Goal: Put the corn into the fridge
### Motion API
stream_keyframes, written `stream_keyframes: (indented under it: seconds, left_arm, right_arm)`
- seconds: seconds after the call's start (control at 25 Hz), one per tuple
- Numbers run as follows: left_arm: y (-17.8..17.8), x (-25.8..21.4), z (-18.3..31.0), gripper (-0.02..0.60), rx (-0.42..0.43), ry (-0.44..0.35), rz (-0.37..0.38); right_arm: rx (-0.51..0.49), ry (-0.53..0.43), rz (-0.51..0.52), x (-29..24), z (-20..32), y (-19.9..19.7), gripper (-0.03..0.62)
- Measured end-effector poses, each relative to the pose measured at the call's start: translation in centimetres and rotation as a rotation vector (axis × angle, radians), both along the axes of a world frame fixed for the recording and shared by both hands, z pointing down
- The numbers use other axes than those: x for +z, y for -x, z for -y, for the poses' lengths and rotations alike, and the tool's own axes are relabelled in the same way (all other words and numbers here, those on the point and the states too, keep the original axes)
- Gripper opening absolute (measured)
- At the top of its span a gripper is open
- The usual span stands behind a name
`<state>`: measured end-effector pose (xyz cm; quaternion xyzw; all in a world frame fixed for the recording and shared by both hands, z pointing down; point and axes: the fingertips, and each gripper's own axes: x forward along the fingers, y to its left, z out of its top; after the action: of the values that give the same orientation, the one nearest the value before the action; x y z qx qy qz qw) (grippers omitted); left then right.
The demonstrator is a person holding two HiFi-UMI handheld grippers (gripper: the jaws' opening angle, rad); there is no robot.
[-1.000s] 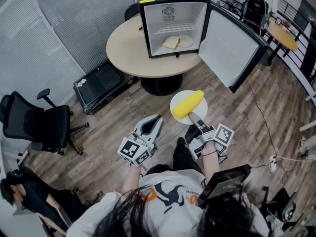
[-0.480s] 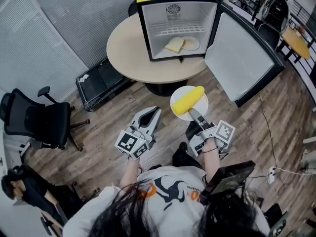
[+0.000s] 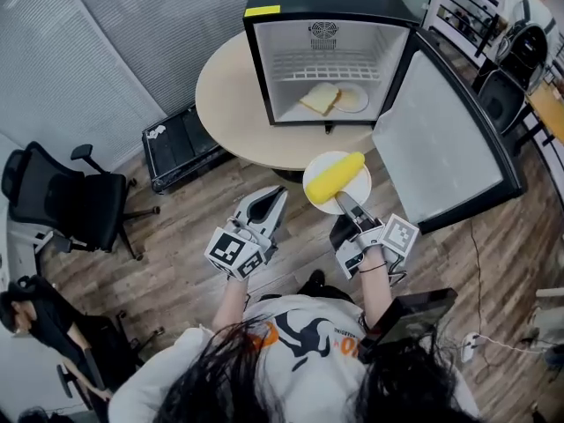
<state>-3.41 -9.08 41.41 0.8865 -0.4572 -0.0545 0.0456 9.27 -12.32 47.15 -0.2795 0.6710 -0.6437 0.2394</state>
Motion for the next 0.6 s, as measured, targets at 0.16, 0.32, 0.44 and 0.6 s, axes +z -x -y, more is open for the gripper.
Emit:
stream_keyframes:
  seconds: [0.16, 0.32, 0.44, 0.6]
  left_arm:
    - [-0.3, 0.0, 2.0, 0.012, -0.036, -0.008, 0.004]
    - [-0.8, 0.2, 3.4, 0.012, -0.048, -0.002, 0.017]
    - [-0.9, 0.5, 4.1, 0.012, -0.056, 0.008, 0.02]
    - [-0.9, 1.1, 4.9, 0.012, -0.056, 0.031, 0.024]
  right_arm:
    - [-0.029, -0.005, -0.008, 0.2, 2.3, -0.4, 0.041]
    - [-0.051, 0.001, -0.011, 0.5, 3.8, -0.6, 0.041]
    - [-0.06, 0.004, -0.01, 0.7, 4.6, -0.7, 0.041]
    - [-0.056, 0.022, -0.003, 1.3, 5.3, -0.9, 0.041]
